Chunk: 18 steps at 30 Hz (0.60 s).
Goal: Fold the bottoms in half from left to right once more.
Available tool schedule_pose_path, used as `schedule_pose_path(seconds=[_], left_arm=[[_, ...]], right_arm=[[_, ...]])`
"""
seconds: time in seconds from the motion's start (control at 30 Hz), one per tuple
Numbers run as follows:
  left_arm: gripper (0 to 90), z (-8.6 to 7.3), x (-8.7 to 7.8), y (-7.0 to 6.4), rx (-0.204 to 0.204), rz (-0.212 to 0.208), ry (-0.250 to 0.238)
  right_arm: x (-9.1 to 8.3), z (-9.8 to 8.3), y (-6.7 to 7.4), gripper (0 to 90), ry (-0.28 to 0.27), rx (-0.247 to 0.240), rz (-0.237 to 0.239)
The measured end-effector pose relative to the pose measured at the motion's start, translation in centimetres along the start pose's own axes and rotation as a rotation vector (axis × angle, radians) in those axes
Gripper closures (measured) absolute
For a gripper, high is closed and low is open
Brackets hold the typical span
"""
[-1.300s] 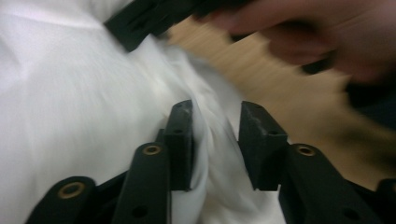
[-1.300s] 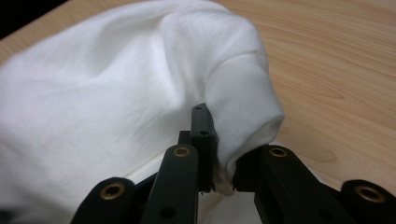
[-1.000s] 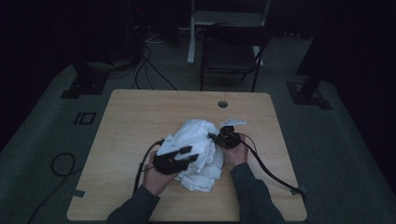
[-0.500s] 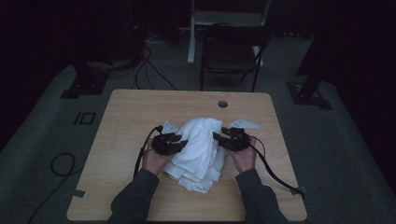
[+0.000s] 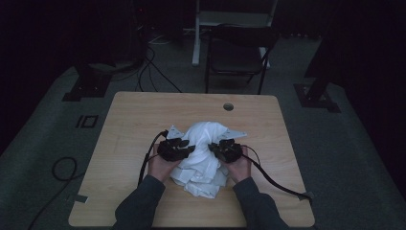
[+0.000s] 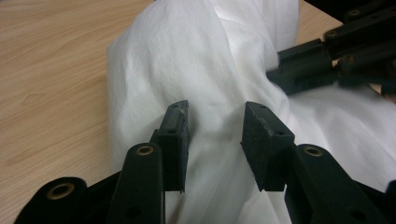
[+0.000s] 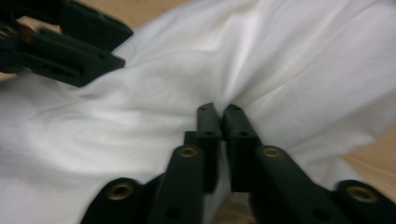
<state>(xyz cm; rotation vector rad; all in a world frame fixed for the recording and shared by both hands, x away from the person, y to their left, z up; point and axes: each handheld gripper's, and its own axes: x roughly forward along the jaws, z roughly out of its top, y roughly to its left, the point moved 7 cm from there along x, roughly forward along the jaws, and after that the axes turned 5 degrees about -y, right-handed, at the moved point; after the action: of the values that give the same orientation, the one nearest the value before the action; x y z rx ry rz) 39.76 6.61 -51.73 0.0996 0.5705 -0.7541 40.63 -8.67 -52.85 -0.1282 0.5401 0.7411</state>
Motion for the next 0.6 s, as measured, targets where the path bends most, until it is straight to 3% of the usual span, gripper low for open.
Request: schedule_pose_path(seconds=[0.13,0.23,0.33,0.5,0.6], left_arm=[[59.8,0.2,-0.5,-0.1,-0.020,-0.021,-0.028],[58.8,0.5,-1.0,-0.2,-0.019,-0.021,-0.042],[58.4,0.7,-1.2,-0.2,-0.016,-0.012,-0.049],[58.3,0.7,-0.7,-0.2,-0.022,-0.011,-0.045],[58.3,0.7,-0.3,-0.6,-0.016,-0.016,-0.043]], right_arm=[[-3.5,1.3,0.1,88.1,-0.095,-0.029,-0.001],[-5.6,1.4,-0.1,87.8,-0.130,-0.027,0.005],[-6.3,-0.5,-0.9,86.8,-0.056,0.006,-0.010],[-4.9,-6.2,-2.5,85.4,0.143,0.051,-0.058],[-3.6,-7.7,-3.5,86.4,0.164,0.068,-0.069]])
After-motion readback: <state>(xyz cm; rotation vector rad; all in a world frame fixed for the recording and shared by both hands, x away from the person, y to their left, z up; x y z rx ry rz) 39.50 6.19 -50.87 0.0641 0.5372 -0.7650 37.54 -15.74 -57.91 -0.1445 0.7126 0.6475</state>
